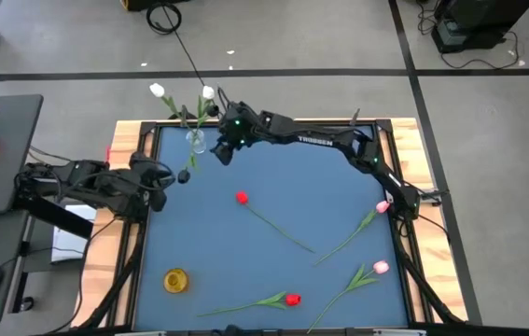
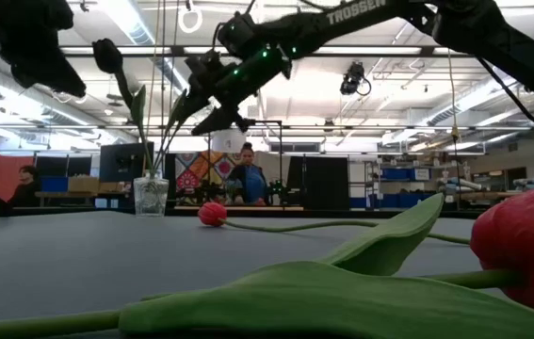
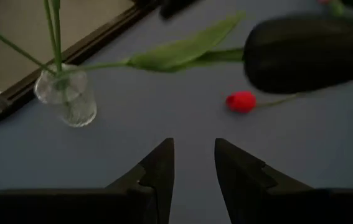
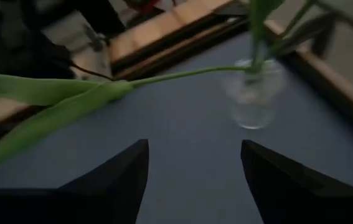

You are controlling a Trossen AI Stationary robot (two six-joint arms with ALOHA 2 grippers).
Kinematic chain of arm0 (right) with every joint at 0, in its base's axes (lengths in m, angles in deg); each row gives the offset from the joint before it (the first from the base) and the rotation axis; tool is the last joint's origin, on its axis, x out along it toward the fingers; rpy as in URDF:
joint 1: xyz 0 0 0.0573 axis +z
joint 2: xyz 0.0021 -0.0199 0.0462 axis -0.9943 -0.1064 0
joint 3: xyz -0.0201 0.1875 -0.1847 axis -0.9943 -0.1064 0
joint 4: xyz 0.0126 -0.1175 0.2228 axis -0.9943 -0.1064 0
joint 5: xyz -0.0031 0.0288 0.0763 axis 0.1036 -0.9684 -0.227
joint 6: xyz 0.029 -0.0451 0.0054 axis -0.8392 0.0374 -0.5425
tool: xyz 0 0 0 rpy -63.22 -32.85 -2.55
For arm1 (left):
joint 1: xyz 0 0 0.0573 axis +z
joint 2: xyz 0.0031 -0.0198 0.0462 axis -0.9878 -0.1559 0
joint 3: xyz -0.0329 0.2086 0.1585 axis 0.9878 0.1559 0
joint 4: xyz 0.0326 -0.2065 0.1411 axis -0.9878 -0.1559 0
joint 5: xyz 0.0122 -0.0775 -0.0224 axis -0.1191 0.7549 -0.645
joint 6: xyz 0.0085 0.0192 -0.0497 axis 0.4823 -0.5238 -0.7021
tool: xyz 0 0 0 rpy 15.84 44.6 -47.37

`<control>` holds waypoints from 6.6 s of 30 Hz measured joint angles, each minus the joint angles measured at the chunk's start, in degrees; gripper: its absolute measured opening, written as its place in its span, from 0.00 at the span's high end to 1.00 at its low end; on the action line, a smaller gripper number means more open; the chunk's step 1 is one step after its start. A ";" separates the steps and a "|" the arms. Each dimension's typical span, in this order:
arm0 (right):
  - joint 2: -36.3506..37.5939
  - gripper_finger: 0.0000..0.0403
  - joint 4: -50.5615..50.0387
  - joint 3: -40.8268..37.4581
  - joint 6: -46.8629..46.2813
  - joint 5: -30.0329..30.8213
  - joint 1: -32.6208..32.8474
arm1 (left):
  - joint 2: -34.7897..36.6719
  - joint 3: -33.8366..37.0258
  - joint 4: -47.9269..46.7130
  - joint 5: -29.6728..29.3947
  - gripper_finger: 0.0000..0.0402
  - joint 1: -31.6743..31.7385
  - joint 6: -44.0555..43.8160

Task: Sort flowers into vase by color
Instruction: Put the black tulip into the transparent flower vase, then put the top pink tulip into the yellow vase

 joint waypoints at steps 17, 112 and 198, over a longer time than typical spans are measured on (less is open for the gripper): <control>-4.84 0.51 39.18 -15.97 -33.04 -3.13 3.57 | 0.04 0.00 6.67 -0.95 0.70 0.00 -4.28; 19.70 0.53 -30.34 -5.67 -6.44 5.41 1.86 | -19.45 1.57 32.55 -4.74 0.70 0.00 1.44; 36.01 0.98 -39.97 -66.67 4.87 -29.06 19.77 | -51.87 -10.95 42.51 9.01 0.70 -11.76 2.81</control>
